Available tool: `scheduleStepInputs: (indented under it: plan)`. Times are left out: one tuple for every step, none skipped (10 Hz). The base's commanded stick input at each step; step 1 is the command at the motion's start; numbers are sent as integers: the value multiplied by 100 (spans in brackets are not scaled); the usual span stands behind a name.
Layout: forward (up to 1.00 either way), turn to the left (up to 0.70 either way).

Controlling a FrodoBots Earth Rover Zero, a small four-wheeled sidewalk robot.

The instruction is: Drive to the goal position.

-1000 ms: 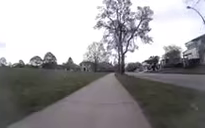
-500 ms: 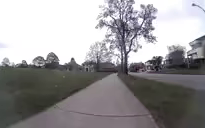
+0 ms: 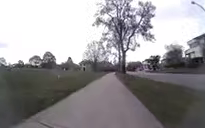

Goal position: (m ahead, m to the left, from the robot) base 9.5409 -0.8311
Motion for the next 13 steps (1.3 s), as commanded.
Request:
scheduleStepInputs:
  plan:
    - [100,0]
    - [100,0]
    - [100,0]
    - [100,0]
    - [100,0]
    - [100,0]
    - [100,0]
    - [100,0]
    - [100,0]
    - [100,0]
    - [100,0]
    - [100,0]
    - [100,0]
